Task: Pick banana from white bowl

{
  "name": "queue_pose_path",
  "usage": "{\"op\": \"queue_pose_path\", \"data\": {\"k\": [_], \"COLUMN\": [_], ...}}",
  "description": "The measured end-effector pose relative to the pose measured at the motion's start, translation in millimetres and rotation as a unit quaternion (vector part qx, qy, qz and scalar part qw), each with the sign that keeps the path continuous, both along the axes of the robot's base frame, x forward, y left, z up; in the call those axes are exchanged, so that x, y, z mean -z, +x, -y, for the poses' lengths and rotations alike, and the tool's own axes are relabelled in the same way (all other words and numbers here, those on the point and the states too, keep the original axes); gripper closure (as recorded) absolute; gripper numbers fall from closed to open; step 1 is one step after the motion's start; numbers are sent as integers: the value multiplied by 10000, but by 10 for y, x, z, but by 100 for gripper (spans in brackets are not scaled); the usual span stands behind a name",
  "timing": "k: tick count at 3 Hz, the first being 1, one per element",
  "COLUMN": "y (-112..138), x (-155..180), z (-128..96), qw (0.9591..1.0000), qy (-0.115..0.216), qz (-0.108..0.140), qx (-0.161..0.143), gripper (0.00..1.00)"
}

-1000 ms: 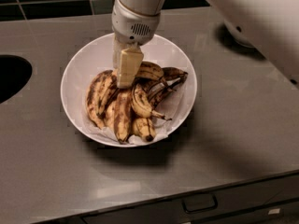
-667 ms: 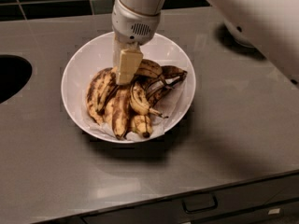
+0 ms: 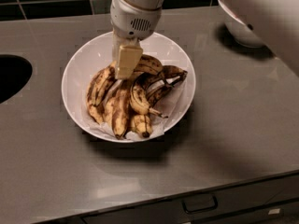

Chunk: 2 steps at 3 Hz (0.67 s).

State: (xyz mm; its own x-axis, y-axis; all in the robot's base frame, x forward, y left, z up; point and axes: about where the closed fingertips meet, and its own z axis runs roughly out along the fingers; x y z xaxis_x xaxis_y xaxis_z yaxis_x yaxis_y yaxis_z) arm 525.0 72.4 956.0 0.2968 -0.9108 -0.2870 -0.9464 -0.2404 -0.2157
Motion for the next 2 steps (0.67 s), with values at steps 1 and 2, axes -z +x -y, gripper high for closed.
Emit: {"op": "queue_pose_path", "data": {"k": [1, 2], "y": [-163, -367], "x": [-264, -544], "z": [-79, -157], "qw": [9991, 9962], "qy": [145, 269], "qz": [345, 726], "qx": [-174, -388], "gripper": [100, 100]}}
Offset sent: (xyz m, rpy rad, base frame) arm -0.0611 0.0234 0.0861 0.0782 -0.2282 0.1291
